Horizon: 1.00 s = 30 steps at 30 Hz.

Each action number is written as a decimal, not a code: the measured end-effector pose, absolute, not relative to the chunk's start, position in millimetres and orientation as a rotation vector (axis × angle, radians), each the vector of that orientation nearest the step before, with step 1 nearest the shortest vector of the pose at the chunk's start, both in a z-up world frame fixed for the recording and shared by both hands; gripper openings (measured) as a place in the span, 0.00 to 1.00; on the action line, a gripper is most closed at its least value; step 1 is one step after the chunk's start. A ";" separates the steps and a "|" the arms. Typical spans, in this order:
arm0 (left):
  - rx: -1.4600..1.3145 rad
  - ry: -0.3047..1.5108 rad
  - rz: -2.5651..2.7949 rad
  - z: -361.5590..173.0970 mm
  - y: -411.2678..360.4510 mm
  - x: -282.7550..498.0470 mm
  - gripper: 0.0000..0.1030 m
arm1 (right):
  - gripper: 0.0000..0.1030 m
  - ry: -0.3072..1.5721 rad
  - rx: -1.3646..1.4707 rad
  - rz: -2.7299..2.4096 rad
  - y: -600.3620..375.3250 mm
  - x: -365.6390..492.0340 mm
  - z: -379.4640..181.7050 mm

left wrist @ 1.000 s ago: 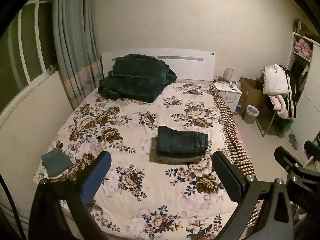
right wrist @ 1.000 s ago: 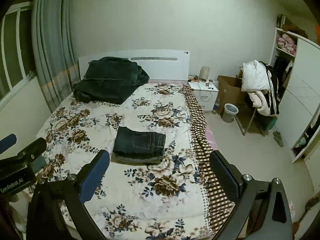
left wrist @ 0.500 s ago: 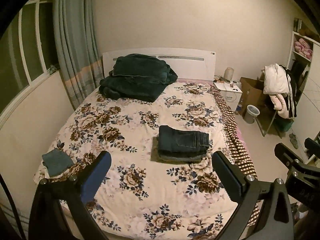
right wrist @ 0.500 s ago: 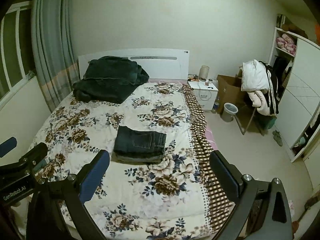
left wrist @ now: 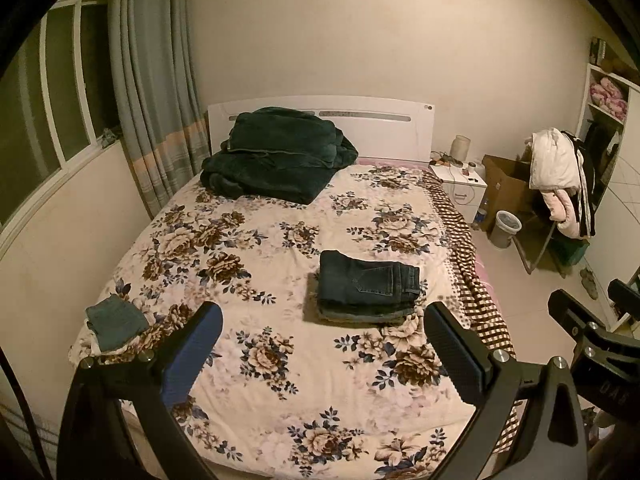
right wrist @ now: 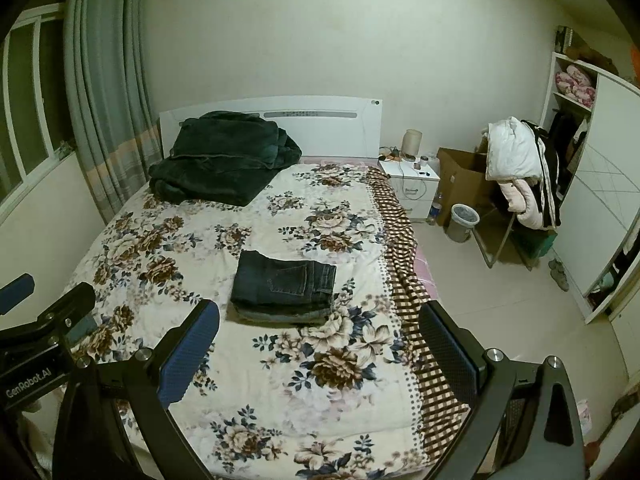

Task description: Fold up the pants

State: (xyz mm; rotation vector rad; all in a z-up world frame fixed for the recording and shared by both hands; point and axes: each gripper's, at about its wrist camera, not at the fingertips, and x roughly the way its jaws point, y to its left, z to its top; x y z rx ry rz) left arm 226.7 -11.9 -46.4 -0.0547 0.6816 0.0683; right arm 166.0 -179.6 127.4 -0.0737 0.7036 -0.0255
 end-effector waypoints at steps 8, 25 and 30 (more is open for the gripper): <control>-0.055 0.679 0.088 -45.4 -13.3 222.9 1.00 | 0.99 0.711 -0.076 -0.012 -179.3 167.4 126.6; -0.047 0.679 0.106 -42.4 -15.8 221.9 1.00 | 0.99 0.709 -0.079 0.003 -181.4 169.8 129.1; -0.027 0.686 0.106 -42.4 -14.1 222.9 1.00 | 0.99 0.716 -0.080 0.003 -181.7 168.0 125.8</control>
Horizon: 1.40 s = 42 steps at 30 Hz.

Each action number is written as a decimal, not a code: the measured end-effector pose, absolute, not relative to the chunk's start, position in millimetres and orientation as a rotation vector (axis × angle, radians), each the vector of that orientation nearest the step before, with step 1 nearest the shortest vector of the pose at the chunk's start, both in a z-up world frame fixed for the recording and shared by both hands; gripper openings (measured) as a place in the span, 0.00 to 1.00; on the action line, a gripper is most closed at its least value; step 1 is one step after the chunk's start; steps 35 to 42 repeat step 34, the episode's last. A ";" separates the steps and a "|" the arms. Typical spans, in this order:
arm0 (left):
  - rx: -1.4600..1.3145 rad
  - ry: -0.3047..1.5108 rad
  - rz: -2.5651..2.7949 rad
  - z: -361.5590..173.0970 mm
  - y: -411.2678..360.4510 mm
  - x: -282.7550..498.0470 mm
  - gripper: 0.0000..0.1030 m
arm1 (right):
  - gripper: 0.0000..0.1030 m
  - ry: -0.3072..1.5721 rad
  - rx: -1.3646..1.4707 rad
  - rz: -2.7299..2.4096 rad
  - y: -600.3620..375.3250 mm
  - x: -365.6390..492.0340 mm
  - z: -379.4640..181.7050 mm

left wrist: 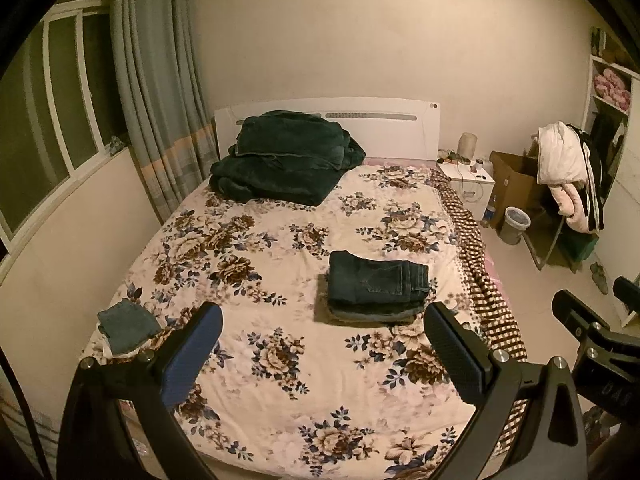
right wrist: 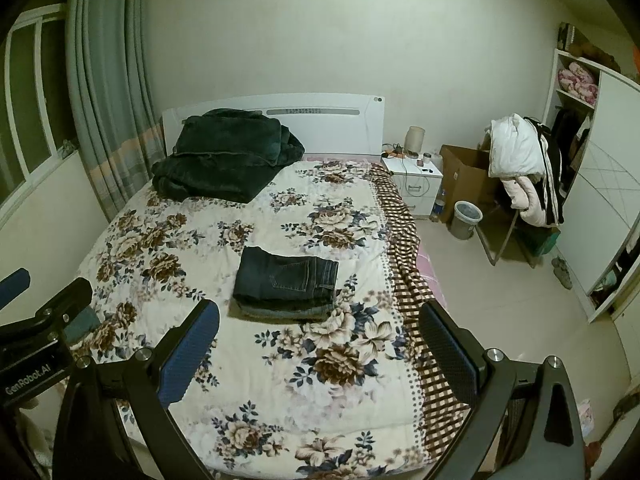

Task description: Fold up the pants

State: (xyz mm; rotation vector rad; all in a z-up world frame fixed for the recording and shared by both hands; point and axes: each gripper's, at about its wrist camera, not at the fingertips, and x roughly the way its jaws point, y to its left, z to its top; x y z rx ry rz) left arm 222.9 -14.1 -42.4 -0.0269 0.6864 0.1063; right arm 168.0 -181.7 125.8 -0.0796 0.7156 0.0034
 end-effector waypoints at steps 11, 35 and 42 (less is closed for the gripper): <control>-0.020 0.686 0.105 -43.1 -14.3 222.7 1.00 | 1.00 0.715 -0.080 0.004 -181.2 168.5 125.9; -0.013 0.682 0.118 -46.0 -15.2 227.8 1.00 | 1.00 0.722 -0.069 0.003 -189.1 163.5 118.3; -0.013 0.682 0.118 -46.0 -15.2 227.8 1.00 | 1.00 0.722 -0.069 0.003 -189.1 163.5 118.3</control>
